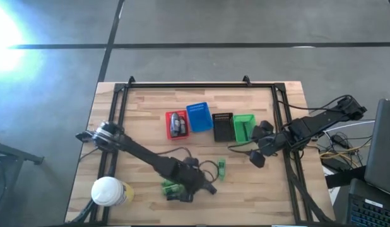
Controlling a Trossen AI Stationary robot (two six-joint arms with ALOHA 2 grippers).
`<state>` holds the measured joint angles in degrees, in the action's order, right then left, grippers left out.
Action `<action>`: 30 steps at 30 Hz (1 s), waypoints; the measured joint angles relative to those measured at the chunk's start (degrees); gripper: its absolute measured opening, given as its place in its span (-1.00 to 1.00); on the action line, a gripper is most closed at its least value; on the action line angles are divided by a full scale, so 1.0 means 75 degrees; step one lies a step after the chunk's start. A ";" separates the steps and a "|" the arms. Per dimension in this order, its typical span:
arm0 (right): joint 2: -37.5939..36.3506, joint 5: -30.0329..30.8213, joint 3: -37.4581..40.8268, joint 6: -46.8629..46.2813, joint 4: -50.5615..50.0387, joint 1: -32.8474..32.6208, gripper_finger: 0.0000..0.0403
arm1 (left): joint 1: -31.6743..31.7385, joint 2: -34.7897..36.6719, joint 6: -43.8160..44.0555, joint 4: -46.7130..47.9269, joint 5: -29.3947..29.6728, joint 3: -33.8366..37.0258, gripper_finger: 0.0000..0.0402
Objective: Pick & Place Travel size toiletries
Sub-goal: Put the gray deodorant into the red bin
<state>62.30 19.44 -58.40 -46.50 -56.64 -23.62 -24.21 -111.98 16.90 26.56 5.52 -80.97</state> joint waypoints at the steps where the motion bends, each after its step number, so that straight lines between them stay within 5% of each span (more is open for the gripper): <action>1: 0.0000 0.0071 -0.0049 0.0002 -0.0001 0.0000 0.80 | 0.0000 0.0296 0.0307 0.0303 0.0253 -0.0002 0.06; 7: 0.0000 0.0685 -0.0403 0.0084 -0.0013 0.0000 0.81 | 0.0302 0.1903 0.3939 0.1132 0.2461 0.0498 0.06; 13: 0.0005 0.1368 -0.0657 0.0017 -0.0014 0.0090 0.81 | 0.1838 0.3521 0.8480 0.1366 0.4746 0.1844 0.06; 16: 0.0009 0.1434 -0.0738 0.0009 -0.0009 0.0237 0.81 | 0.2985 0.4066 0.8903 0.0866 0.4621 0.2740 0.06; 20: 0.0009 0.1452 -0.0794 -0.0003 0.0010 0.0380 0.81 | 0.4344 0.4171 0.8533 -0.0876 0.2929 0.3836 0.06; 23: 0.0010 0.1581 -0.0774 -0.0042 0.0029 0.0402 0.80 | 0.4728 0.3971 0.8376 -0.1922 0.2469 0.4098 0.06; 30: 0.0009 0.1629 -0.0610 -0.0325 0.0011 0.0408 0.80 | 0.4790 0.3385 0.8317 -0.0574 0.2167 0.3421 0.06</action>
<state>62.37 31.66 -62.98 -48.94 -56.56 -20.56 11.72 -86.59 79.27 22.25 21.77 -55.31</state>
